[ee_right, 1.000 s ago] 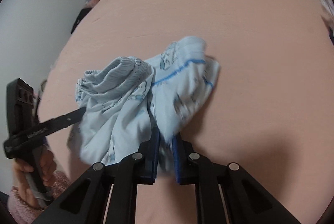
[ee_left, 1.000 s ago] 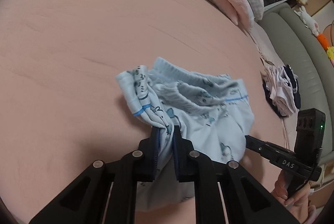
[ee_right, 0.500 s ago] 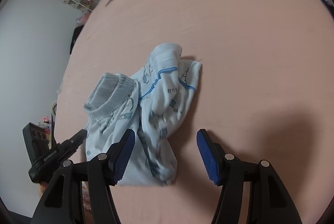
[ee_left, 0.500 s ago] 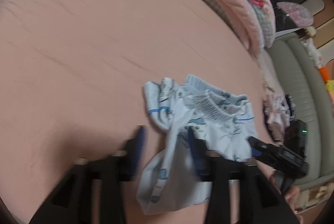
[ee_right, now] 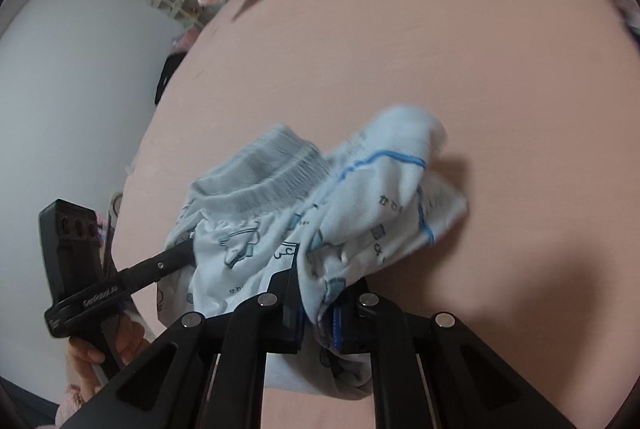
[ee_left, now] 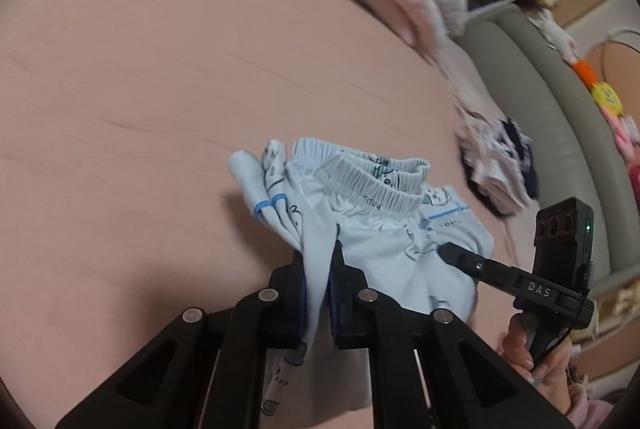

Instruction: Fold clothes

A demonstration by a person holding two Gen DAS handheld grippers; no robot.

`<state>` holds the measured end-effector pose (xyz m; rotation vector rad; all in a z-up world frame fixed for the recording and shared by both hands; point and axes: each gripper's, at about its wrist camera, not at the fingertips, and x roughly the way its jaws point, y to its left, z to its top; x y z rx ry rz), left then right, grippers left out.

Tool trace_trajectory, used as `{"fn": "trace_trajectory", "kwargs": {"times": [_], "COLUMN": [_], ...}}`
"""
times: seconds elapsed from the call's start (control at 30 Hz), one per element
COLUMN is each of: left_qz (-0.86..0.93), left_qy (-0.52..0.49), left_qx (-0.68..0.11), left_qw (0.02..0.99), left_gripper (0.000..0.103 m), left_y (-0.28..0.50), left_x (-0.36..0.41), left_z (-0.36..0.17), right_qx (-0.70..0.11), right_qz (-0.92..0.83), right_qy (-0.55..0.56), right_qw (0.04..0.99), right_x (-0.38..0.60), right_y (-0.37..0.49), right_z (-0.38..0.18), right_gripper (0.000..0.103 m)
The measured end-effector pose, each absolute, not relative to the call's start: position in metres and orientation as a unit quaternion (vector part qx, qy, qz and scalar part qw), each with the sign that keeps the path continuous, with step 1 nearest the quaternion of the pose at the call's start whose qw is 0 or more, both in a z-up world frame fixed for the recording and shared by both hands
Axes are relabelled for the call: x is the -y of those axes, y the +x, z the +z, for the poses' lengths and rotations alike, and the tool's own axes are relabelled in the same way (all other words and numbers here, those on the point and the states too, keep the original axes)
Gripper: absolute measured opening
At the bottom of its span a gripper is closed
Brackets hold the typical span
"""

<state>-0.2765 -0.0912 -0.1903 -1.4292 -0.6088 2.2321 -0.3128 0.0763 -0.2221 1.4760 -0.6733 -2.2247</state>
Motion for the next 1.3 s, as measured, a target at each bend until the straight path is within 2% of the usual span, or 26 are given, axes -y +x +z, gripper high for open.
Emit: {"fn": "trace_trajectory", "kwargs": {"times": [0.17, 0.27, 0.37, 0.43, 0.5, 0.53, 0.57, 0.63, 0.7, 0.8, 0.9, 1.0, 1.13, 1.3], "left_qz": [0.809, 0.802, 0.803, 0.808, 0.822, 0.833, 0.848, 0.871, 0.880, 0.877, 0.859, 0.842, 0.840, 0.848], "left_qy": [-0.512, -0.534, -0.561, -0.555, -0.538, -0.524, -0.505, -0.469, -0.441, -0.429, -0.452, -0.485, -0.499, -0.499], "left_qx": [0.150, 0.122, 0.027, 0.022, 0.020, 0.020, 0.015, 0.011, 0.012, 0.001, -0.033, -0.066, -0.068, -0.051], "left_qw": [0.246, 0.239, 0.199, 0.197, 0.187, 0.178, 0.160, 0.148, 0.176, 0.218, 0.238, 0.229, 0.201, 0.172], "left_gripper": [0.007, 0.007, 0.011, 0.012, 0.017, 0.024, 0.038, 0.053, 0.053, 0.053, 0.053, 0.053, 0.053, 0.055], "left_y": [-0.260, -0.239, -0.230, -0.228, -0.224, -0.221, -0.216, -0.209, -0.203, -0.202, -0.214, -0.228, -0.241, -0.252], "left_x": [0.029, 0.014, -0.006, -0.005, 0.002, 0.009, 0.017, 0.024, 0.022, 0.008, -0.021, -0.036, -0.033, -0.024], "left_z": [-0.184, -0.201, -0.220, -0.214, -0.202, -0.194, -0.185, -0.173, -0.165, -0.166, -0.182, -0.201, -0.209, -0.207], "right_qx": [0.231, 0.265, 0.285, 0.306, 0.302, 0.282, 0.254, 0.196, 0.142, 0.071, 0.046, 0.085, 0.156, 0.126], "right_qz": [-0.814, -0.799, -0.777, -0.769, -0.780, -0.799, -0.819, -0.850, -0.858, -0.844, -0.820, -0.805, -0.806, -0.830], "right_qy": [0.511, 0.527, 0.552, 0.552, 0.539, 0.522, 0.508, 0.484, 0.484, 0.510, 0.542, 0.561, 0.542, 0.522], "right_qw": [0.155, 0.118, 0.105, 0.103, 0.097, 0.092, 0.084, 0.071, 0.093, 0.150, 0.176, 0.176, 0.181, 0.153], "right_x": [-0.132, -0.155, -0.166, -0.171, -0.176, -0.178, -0.176, -0.167, -0.151, -0.144, -0.126, -0.133, -0.158, -0.167], "right_y": [-0.271, -0.255, -0.251, -0.250, -0.247, -0.243, -0.240, -0.238, -0.237, -0.224, -0.231, -0.237, -0.241, -0.254], "right_z": [-0.211, -0.229, -0.260, -0.265, -0.245, -0.229, -0.215, -0.188, -0.174, -0.181, -0.211, -0.242, -0.244, -0.245], "right_gripper": [0.008, 0.008, 0.012, 0.012, 0.013, 0.013, 0.016, 0.023, 0.033, 0.034, 0.034, 0.034, 0.034, 0.034]}}
